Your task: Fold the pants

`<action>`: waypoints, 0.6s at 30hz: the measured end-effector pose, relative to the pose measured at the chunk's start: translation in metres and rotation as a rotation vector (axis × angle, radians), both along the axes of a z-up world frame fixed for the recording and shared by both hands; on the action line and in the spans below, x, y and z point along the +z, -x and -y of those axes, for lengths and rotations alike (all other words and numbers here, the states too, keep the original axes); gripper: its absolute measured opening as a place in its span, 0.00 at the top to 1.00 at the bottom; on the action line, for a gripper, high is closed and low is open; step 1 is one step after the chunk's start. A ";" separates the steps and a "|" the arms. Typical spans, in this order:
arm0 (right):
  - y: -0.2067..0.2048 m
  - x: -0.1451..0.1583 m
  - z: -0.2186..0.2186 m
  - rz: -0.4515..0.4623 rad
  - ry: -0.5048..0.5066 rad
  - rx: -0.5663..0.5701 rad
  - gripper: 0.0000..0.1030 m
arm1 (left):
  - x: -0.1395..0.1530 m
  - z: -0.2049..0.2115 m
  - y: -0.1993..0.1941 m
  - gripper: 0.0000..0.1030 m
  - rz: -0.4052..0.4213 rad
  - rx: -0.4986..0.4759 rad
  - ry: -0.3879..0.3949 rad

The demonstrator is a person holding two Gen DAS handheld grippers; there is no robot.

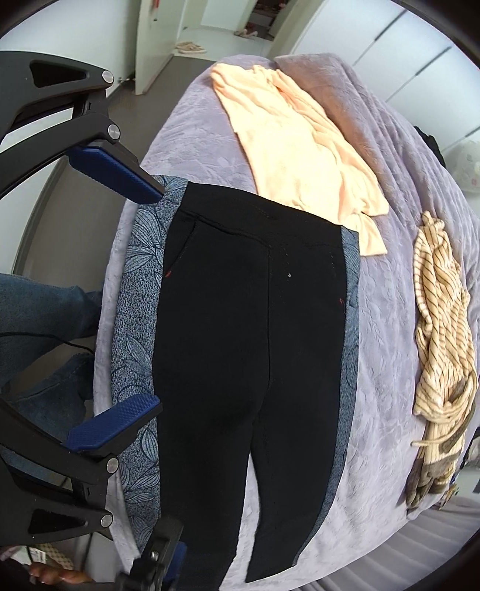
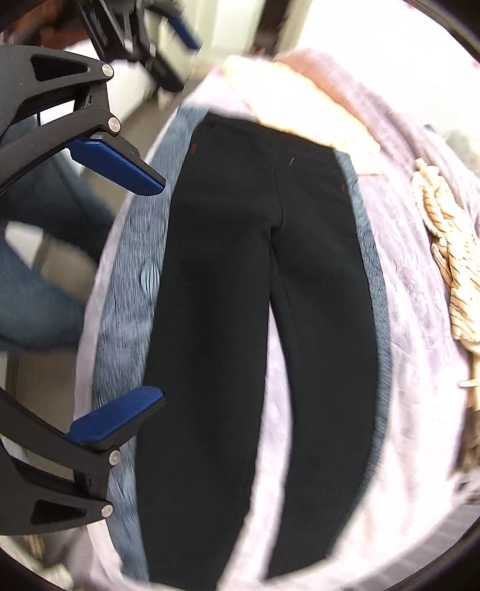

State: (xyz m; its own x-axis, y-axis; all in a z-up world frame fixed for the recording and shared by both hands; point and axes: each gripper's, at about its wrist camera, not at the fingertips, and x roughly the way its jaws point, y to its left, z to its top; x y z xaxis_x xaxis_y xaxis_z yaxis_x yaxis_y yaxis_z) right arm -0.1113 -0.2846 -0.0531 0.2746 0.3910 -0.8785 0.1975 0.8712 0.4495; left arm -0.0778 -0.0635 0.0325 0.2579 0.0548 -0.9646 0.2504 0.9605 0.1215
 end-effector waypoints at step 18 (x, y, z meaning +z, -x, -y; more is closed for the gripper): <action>0.067 -0.120 0.002 -0.075 -0.560 -0.353 0.41 | -0.119 -0.070 -0.004 0.29 -0.250 -0.006 0.154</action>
